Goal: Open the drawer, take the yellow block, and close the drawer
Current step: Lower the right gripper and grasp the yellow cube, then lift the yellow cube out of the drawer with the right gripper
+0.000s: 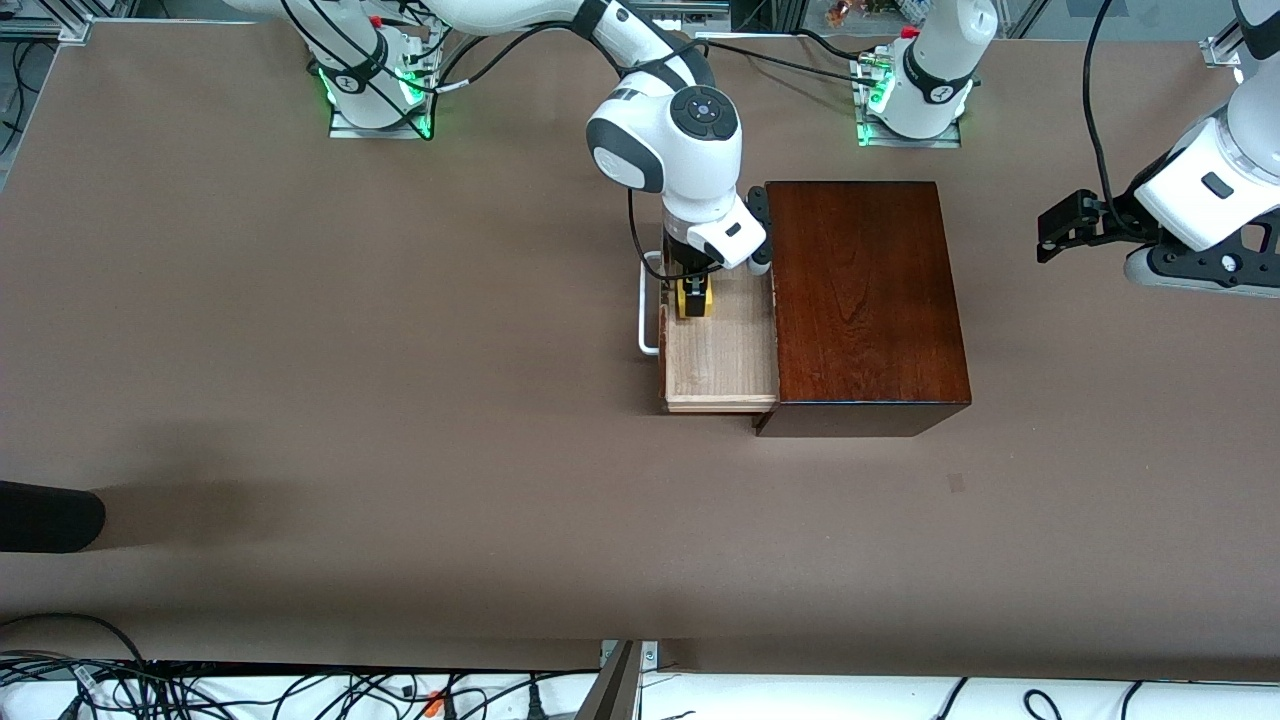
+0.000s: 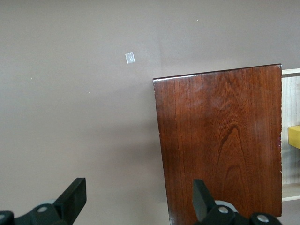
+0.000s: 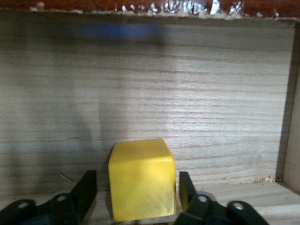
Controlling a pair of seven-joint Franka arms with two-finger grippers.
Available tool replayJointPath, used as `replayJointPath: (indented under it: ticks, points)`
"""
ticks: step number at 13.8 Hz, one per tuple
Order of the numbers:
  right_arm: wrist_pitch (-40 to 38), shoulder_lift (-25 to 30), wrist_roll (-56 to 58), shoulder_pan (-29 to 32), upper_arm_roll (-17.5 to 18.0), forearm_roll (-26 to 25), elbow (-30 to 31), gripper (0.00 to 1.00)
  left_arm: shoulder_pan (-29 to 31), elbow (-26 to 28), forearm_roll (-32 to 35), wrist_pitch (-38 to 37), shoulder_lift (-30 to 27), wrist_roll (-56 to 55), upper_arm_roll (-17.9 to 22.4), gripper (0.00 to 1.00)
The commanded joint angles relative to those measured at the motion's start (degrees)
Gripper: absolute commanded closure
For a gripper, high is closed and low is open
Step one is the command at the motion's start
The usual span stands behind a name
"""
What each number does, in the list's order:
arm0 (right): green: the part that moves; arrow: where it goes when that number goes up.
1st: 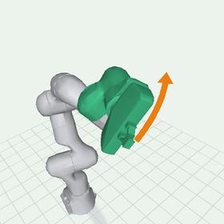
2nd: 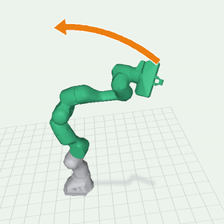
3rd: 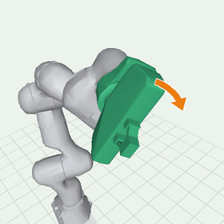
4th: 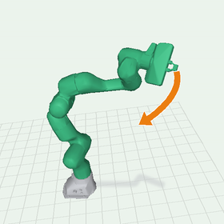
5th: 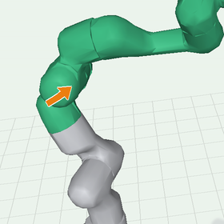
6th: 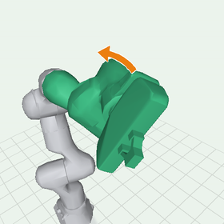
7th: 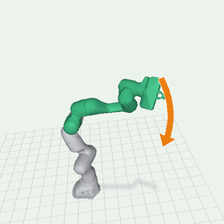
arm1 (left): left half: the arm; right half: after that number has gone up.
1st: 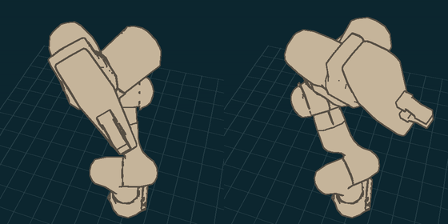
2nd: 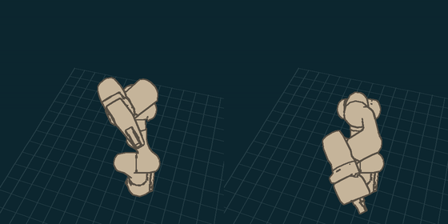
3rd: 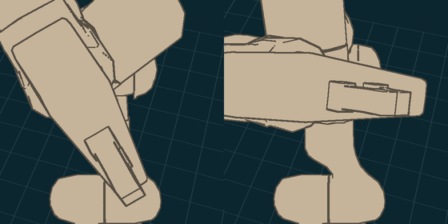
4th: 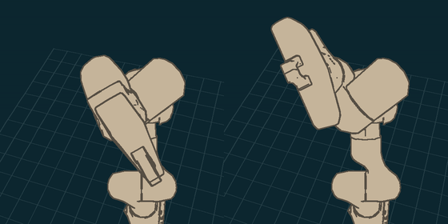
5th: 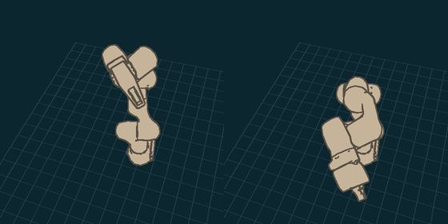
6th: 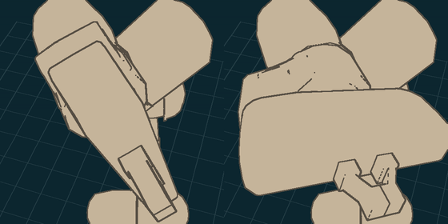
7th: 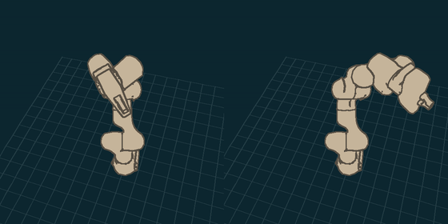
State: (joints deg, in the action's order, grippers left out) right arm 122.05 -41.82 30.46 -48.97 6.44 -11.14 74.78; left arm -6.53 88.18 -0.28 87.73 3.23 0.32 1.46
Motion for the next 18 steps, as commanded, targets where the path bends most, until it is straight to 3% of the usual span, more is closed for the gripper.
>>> replayJointPath:
  ticks: [1, 2, 4, 6, 9, 14, 18]
  points:
    - [-2.25, -0.98, -0.13, -0.60, -0.20, -0.81, -2.36, 0.68, -0.15, 1.03, 0.98, 0.43, -1.21, 1.00, -0.14, 0.00]
    - [-3.13, -0.81, -0.31, -0.60, -0.11, -0.64, -2.53, 0.79, -0.15, 1.03, 0.89, 0.43, -1.21, 1.08, -0.14, 0.00]
    - [-7.94, -0.72, -0.31, -0.51, 0.06, -0.20, -5.50, 0.87, -0.15, 0.94, 0.72, 0.43, -1.21, 1.08, -0.06, 0.00]
    - [-14.44, -0.72, -0.22, -0.51, 0.15, 0.50, -10.77, 0.87, -0.15, 0.85, 0.63, 0.43, -1.21, 1.08, -0.14, 0.00]
    - [-18.60, 0.42, -0.22, 0.19, -0.02, 2.87, -13.87, 0.87, -0.15, 0.77, 0.37, 0.43, -1.03, 1.00, -0.14, 0.00]
    - [-23.95, 5.78, -0.14, 7.82, 0.06, 9.72, -13.96, 0.87, -0.68, 0.41, 0.37, 0.43, -0.77, 0.91, -0.14, 0.00]
    - [-30.81, 9.91, 0.22, 14.77, -0.46, 10.35, -13.87, 0.86, -1.29, -1.33, -1.03, 0.60, 0.11, 0.29, -0.14, 0.00]
